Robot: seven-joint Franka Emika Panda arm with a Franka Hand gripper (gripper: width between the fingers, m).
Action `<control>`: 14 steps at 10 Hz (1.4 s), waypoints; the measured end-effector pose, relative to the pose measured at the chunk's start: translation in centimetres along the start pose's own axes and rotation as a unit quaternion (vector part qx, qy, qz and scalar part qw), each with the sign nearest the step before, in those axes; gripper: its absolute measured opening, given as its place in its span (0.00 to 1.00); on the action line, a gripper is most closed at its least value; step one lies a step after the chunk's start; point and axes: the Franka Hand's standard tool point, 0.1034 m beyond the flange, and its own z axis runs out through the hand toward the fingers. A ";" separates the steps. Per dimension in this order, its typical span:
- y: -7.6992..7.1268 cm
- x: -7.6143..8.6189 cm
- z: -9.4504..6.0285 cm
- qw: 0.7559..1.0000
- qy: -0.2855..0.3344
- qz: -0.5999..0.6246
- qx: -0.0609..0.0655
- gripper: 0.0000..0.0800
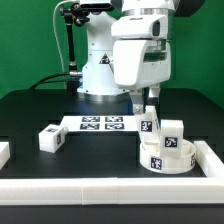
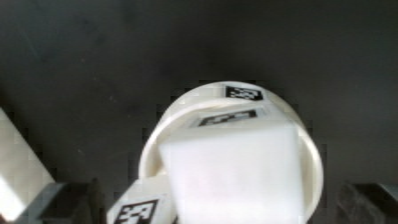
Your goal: Assemble stool
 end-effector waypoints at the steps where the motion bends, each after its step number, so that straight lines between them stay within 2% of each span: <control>1: -0.2 -0.2 0.4 1.000 -0.003 0.000 0.003 0.81; 2: -0.3 -0.1 0.5 1.000 -0.003 0.007 0.004 0.81; 4: -0.5 0.2 0.5 1.000 -0.003 0.013 0.004 0.49; 5: -0.4 0.2 0.4 1.000 -0.003 0.014 0.004 0.49; 6: -0.4 0.2 0.4 1.000 -0.003 0.014 0.004 0.42; 9: -0.4 0.1 0.4 0.999 -0.003 0.032 0.004 0.42; 12: -0.5 0.4 0.5 0.985 -0.004 0.172 0.005 0.43; 14: -0.4 0.9 0.6 0.953 -0.013 0.302 0.014 0.43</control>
Offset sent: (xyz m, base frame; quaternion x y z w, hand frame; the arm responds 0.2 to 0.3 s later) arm 0.0019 0.0132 -0.0009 0.0033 0.0042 0.0122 0.9999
